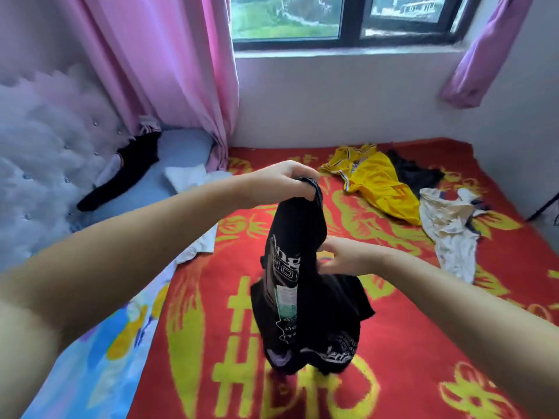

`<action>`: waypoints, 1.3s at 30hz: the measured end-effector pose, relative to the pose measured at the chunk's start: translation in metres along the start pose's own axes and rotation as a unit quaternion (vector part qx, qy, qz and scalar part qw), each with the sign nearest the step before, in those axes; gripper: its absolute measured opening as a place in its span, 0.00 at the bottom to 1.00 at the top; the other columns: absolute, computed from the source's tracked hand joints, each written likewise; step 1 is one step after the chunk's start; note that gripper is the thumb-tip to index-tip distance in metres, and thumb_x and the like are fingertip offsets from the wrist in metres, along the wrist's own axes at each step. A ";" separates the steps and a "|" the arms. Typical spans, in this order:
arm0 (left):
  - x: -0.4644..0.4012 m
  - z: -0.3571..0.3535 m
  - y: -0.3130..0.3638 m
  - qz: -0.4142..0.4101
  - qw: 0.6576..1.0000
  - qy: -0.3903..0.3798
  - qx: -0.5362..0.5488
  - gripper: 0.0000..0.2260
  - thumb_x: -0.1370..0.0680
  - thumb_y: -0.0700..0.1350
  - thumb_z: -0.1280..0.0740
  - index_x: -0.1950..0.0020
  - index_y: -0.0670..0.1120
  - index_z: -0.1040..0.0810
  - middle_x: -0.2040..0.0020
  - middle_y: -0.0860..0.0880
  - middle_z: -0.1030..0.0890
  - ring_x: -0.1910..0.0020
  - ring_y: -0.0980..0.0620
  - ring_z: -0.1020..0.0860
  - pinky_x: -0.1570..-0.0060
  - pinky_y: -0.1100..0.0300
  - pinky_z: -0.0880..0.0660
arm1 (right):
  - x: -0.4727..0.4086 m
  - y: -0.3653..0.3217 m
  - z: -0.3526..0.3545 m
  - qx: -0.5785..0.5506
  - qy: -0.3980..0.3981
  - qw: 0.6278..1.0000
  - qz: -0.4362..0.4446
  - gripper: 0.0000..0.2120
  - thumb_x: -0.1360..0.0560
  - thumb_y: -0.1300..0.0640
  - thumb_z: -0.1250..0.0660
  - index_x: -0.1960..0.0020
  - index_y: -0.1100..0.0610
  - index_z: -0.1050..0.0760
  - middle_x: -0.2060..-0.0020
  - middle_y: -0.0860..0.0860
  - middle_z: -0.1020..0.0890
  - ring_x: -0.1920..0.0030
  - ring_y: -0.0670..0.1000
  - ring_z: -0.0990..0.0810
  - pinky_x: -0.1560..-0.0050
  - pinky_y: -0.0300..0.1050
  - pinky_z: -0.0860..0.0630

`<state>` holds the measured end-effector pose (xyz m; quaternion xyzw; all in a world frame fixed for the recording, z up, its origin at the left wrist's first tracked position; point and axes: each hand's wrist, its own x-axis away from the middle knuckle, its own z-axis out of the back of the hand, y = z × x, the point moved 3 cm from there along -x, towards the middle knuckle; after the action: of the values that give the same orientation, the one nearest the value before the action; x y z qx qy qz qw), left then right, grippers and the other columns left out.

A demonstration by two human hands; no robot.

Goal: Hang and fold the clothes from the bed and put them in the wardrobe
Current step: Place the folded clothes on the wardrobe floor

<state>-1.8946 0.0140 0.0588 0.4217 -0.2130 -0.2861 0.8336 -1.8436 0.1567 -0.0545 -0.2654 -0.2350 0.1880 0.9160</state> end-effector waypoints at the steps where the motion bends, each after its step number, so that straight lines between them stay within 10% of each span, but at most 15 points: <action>1: 0.006 0.003 0.011 -0.010 1.000 -0.003 -0.008 0.04 0.33 0.44 0.36 0.62 0.45 0.25 0.67 0.55 0.30 0.66 0.60 0.32 0.65 0.67 0.34 | 0.001 -0.010 0.000 0.015 0.017 1.000 -0.001 0.14 0.25 0.59 0.36 0.40 0.58 0.24 0.40 0.51 0.23 0.40 0.49 0.26 0.39 0.42 0.31; 9: 0.041 0.053 0.053 -0.045 0.992 0.113 -0.014 0.17 0.23 0.39 0.35 0.72 0.49 0.29 0.75 0.57 0.33 0.76 0.59 0.34 0.75 0.68 0.36 | 0.044 -0.011 0.078 0.022 0.276 0.958 -0.066 0.07 0.26 0.59 0.34 0.54 0.63 0.22 0.58 0.57 0.20 0.55 0.56 0.23 0.58 0.48 0.32; 20: 0.071 0.099 0.060 -0.061 0.971 0.200 -0.120 0.16 0.21 0.47 0.34 0.68 0.44 0.29 0.74 0.55 0.33 0.74 0.57 0.35 0.72 0.67 0.37 | 0.097 0.015 0.160 -0.043 0.349 0.932 -0.085 0.03 0.29 0.65 0.34 0.60 0.61 0.28 0.71 0.52 0.26 0.69 0.53 0.27 0.75 0.34 0.33; 28: 0.080 0.111 0.053 -0.047 0.965 0.229 -0.123 0.11 0.26 0.55 0.30 0.65 0.51 0.21 0.72 0.55 0.22 0.73 0.58 0.25 0.71 0.68 0.29 | 0.127 -0.012 0.195 -0.248 0.313 0.916 0.044 0.15 0.25 0.69 0.39 0.67 0.57 0.25 0.75 0.48 0.29 0.75 0.44 0.32 0.76 0.36 0.37; 35: 0.082 0.125 0.084 -0.109 0.878 0.420 -0.203 0.13 0.21 0.56 0.36 0.57 0.49 0.19 0.66 0.55 0.20 0.67 0.60 0.23 0.66 0.72 0.30 | 0.147 -0.046 0.242 -0.035 0.452 0.887 0.094 0.13 0.25 0.64 0.40 0.64 0.52 0.24 0.73 0.42 0.25 0.71 0.40 0.29 0.66 0.34 0.33; 39: 0.072 0.113 0.075 -0.025 0.958 0.259 -0.120 0.20 0.25 0.56 0.32 0.55 0.38 0.19 0.67 0.49 0.20 0.71 0.55 0.24 0.70 0.69 0.28 | 0.137 -0.032 0.228 0.002 0.401 0.916 0.021 0.11 0.23 0.65 0.43 0.58 0.61 0.23 0.71 0.48 0.24 0.71 0.45 0.28 0.67 0.41 0.32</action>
<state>-1.8863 -0.0629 0.1914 0.3838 0.0569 -0.2115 0.8971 -1.8457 0.2861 0.1799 -0.3218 0.1578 0.0849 0.9297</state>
